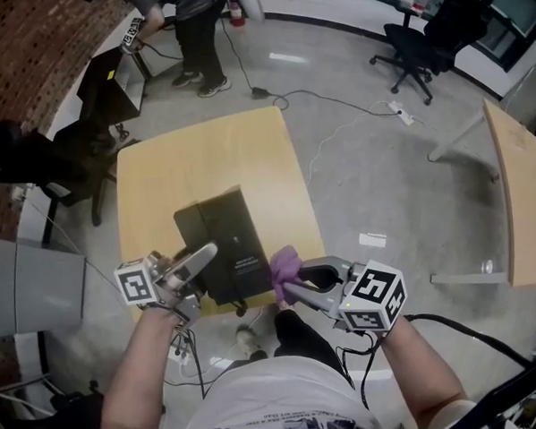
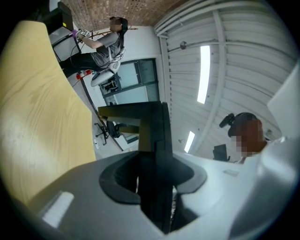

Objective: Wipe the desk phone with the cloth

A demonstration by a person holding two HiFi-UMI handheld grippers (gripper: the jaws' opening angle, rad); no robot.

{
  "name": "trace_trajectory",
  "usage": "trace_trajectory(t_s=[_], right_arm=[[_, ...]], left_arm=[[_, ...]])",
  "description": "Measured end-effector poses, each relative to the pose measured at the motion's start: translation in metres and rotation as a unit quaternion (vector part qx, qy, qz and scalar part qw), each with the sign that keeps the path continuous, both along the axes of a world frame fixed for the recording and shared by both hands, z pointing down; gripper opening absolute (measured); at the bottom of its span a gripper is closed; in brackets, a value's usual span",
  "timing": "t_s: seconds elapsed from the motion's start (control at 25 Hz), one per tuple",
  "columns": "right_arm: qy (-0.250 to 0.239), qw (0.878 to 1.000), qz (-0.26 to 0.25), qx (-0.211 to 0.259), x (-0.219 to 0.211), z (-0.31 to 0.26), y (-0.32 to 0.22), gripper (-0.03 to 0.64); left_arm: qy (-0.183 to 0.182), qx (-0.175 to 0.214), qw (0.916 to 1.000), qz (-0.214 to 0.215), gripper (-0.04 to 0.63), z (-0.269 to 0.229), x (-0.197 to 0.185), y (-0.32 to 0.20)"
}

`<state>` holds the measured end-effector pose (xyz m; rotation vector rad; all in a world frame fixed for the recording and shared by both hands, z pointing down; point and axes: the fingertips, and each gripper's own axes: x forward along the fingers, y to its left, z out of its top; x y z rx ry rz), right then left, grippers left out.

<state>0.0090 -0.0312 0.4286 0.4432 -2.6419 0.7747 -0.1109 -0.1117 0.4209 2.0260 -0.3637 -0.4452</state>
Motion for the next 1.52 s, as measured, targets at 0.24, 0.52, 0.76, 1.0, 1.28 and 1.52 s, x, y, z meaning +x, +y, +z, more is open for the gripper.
trace_trajectory(t_s=[0.24, 0.52, 0.76, 1.0, 1.28, 1.52], right_arm=[[0.017, 0.999, -0.005, -0.035, 0.015, 0.026, 0.035, 0.087], [0.052, 0.998, 0.016, -0.028, 0.055, 0.044, 0.034, 0.087], [0.072, 0.997, 0.034, -0.011, 0.077, 0.048, 0.011, 0.087], [0.077, 0.996, 0.038, -0.021, 0.093, 0.055, -0.001, 0.087], [0.075, 0.996, 0.031, -0.030, 0.094, 0.054, -0.012, 0.087], [0.063, 0.997, 0.023, -0.036, 0.098, 0.052, -0.018, 0.087]], left_arm=[[0.026, -0.018, 0.9995, -0.008, 0.178, 0.000, 0.008, -0.001], [0.014, -0.034, 0.9992, -0.015, 0.178, 0.021, 0.029, -0.015], [-0.011, -0.050, 0.9985, -0.017, 0.178, 0.060, 0.044, -0.031], [-0.070, -0.057, 0.9955, -0.028, 0.178, 0.114, 0.049, -0.047], [-0.114, -0.061, 0.9915, -0.013, 0.176, 0.143, 0.049, -0.060], [-0.133, -0.074, 0.9882, -0.013, 0.176, 0.162, 0.046, -0.062]])
